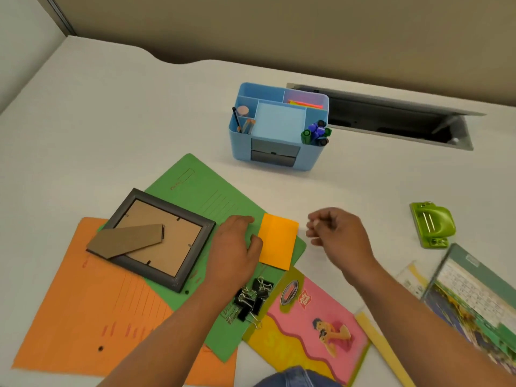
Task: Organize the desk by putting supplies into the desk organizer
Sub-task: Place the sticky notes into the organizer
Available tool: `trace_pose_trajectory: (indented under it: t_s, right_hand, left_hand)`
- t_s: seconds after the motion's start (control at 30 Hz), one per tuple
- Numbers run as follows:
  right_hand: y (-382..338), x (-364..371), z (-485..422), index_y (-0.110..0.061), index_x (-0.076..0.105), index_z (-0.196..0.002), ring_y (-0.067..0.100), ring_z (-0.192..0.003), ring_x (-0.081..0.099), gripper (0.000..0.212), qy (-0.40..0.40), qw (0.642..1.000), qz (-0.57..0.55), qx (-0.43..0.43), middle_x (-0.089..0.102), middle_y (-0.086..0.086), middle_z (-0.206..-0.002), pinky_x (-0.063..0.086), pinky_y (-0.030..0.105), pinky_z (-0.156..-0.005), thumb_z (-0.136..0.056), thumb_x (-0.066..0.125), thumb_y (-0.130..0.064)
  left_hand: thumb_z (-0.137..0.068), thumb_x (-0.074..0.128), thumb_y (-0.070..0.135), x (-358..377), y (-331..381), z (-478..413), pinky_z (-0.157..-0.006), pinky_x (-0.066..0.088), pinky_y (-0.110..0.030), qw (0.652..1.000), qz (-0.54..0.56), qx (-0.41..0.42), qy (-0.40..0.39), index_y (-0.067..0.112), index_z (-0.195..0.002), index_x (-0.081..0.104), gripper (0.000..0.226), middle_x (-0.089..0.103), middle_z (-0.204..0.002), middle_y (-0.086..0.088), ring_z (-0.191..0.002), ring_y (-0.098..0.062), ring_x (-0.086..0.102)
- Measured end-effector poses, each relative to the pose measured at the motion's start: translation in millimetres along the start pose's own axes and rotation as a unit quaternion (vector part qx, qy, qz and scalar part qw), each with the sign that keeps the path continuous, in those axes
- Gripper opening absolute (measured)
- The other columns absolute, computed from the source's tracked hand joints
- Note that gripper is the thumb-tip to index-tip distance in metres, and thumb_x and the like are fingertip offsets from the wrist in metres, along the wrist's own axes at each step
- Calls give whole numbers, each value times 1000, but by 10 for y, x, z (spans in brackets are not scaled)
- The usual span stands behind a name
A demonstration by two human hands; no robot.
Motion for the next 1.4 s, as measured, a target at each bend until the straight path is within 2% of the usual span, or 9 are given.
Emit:
trace_pose_trajectory:
  t_s: [0.2, 0.37, 0.47, 0.6, 0.77, 0.97, 1.13, 1.27, 1.4]
  right_hand:
    - [389, 29, 175, -14, 67, -90, 21, -74, 71, 6, 3, 997, 51, 64, 72, 5, -77, 59, 39, -75, -90, 63, -9]
    - [394, 133, 166, -22, 62, -86, 21, -78, 69, 12, -19, 992, 93, 78, 72, 3, -82, 56, 40, -79, -80, 72, -19]
    - [374, 170, 174, -19, 64, -94, 19, -87, 65, 18, -1, 991, 102, 81, 69, 2, -91, 51, 31, -75, -79, 73, -21]
    - [374, 196, 178, -23, 63, -89, 23, -86, 67, 20, -8, 993, 83, 87, 69, 1, -89, 58, 45, -77, -76, 77, -29]
    - [358, 176, 180, -27, 62, -89, 22, -87, 67, 20, -15, 993, 47, 103, 69, -1, -94, 58, 47, -79, -77, 78, -31]
    - [189, 120, 261, -18, 65, -106, 14, -91, 67, 22, -31, 994, -78, 70, 70, -2, -101, 52, 27, -71, -85, 72, -14]
    - [140, 94, 243, -17, 60, -113, 20, -85, 67, 25, -66, 973, -187, 122, 72, 9, -100, 54, 34, -74, -90, 67, -12]
    - [27, 17, 231, -11, 65, -100, 24, -82, 67, 11, -35, 980, -184, 71, 73, 13, -96, 56, 36, -77, -90, 66, -8]
    - [-89, -21, 234, -9, 64, -101, 33, -95, 69, 22, -33, 977, -208, 36, 73, 11, -98, 57, 46, -86, -82, 72, -2]
  left_hand:
    - [-91, 56, 33, 6, 2, 140, -73, 48, -31, 997, -43, -65, -23, 18, -120, 60, 33, 59, -106, 6, -82, -13, 55]
    - [-91, 55, 40, 6, 49, 106, -70, 49, -29, 991, -63, -103, -56, 17, -118, 60, 35, 61, -102, 7, -79, -13, 59]
    - [-90, 57, 43, 56, 72, 78, -75, 50, -30, 982, 1, -166, -90, 15, -116, 61, 39, 64, -98, 6, -85, -14, 62]
    - [-90, 61, 37, 110, 145, 57, -56, 38, -26, 962, 121, -214, -119, -2, -86, 66, 39, 58, -63, -1, -47, -13, 45]
    - [-91, 63, 25, 176, 234, 68, -58, 31, -30, 948, 153, -222, -167, 10, -71, 54, 27, 46, -63, -7, -56, -19, 40]
    - [-95, 59, 18, 147, 320, 51, -53, 37, -24, 928, 251, -214, -173, 9, -85, 60, 14, 59, -70, -4, -61, -16, 55]
    - [-97, 57, 18, 62, 442, -1, -52, 35, -24, 902, 327, -216, -182, 14, -84, 55, 14, 61, -74, 1, -60, -9, 60]
    - [-96, 58, 20, 15, 485, -42, -54, 36, -25, 897, 345, -216, -173, 13, -87, 55, 12, 63, -74, 2, -62, -8, 61]
    - [-95, 60, 20, 9, 491, -79, -59, 41, -26, 889, 372, -210, -166, 19, -85, 60, 11, 66, -73, 7, -67, -10, 62]
Point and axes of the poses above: each hand's wrist, its own z-axis away from the middle knuckle, its own x-axis out of the palm, y = z × x, the point moved 4 cm from there along -z, towards the middle knuckle
